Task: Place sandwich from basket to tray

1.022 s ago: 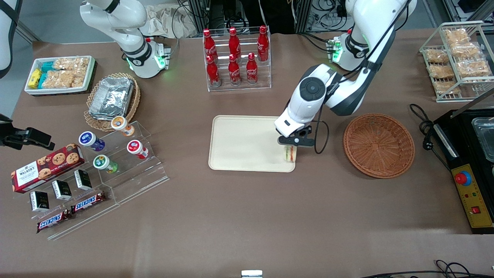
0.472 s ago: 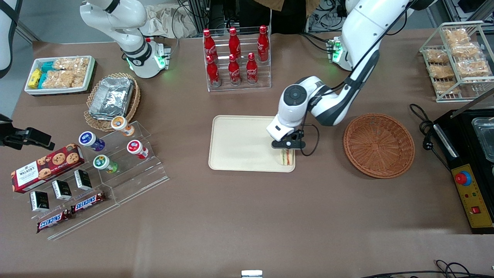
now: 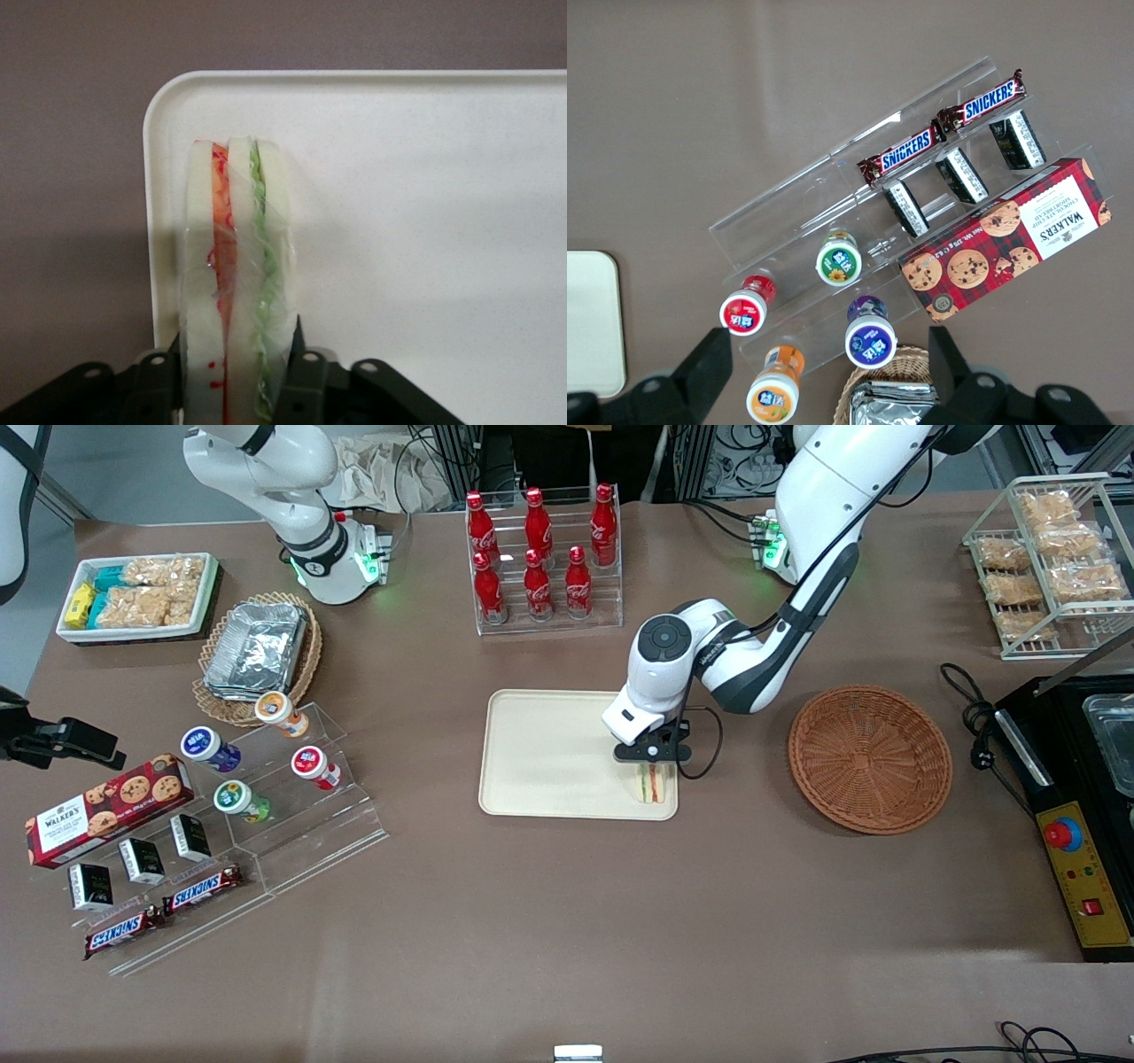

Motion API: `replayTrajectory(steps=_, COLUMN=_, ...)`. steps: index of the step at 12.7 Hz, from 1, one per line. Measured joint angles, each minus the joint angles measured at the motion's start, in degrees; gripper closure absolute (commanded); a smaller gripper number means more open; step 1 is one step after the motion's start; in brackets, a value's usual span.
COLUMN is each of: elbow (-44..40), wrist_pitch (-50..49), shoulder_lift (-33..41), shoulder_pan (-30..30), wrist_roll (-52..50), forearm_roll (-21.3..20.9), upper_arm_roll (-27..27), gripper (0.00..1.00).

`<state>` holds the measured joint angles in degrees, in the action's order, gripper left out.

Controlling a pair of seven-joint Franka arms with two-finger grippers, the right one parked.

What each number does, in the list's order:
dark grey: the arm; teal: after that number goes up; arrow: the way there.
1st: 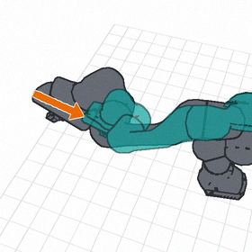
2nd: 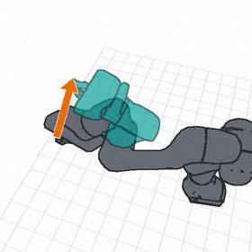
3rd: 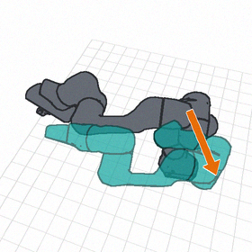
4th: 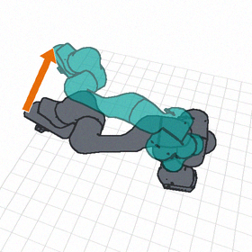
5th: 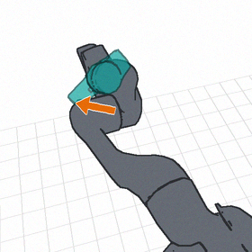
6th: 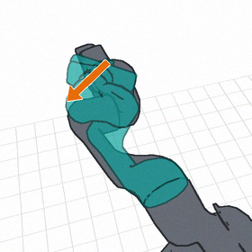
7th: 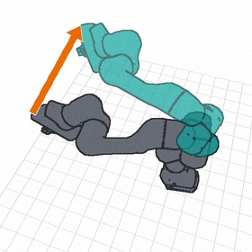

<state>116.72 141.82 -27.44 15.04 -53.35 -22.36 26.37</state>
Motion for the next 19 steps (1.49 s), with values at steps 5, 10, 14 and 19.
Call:
replayTrajectory(steps=5, elbow=-4.27, wrist_pitch=-5.67, shoulder_lift=3.11, shoulder_pan=-0.73, wrist_roll=-0.75, forearm_roll=0.42, upper_arm_roll=-0.1, gripper=0.0)
replayTrajectory(steps=10, elbow=-16.61, wrist_pitch=-28.6, shoulder_lift=14.89, shoulder_pan=-1.45, wrist_roll=-0.46, forearm_roll=9.2, upper_arm_roll=-0.42, gripper=0.0)
replayTrajectory(steps=14, elbow=-19.51, wrist_pitch=-42.56, shoulder_lift=27.39, shoulder_pan=-1.57, wrist_roll=17.12, forearm_roll=18.46, upper_arm_roll=-10.53, gripper=0.0)
replayTrajectory(steps=19, elbow=-19.17, wrist_pitch=-53.51, shoulder_lift=38.58, shoulder_pan=-2.03, wrist_roll=42.63, forearm_roll=22.33, upper_arm_roll=-24.4, gripper=0.0)
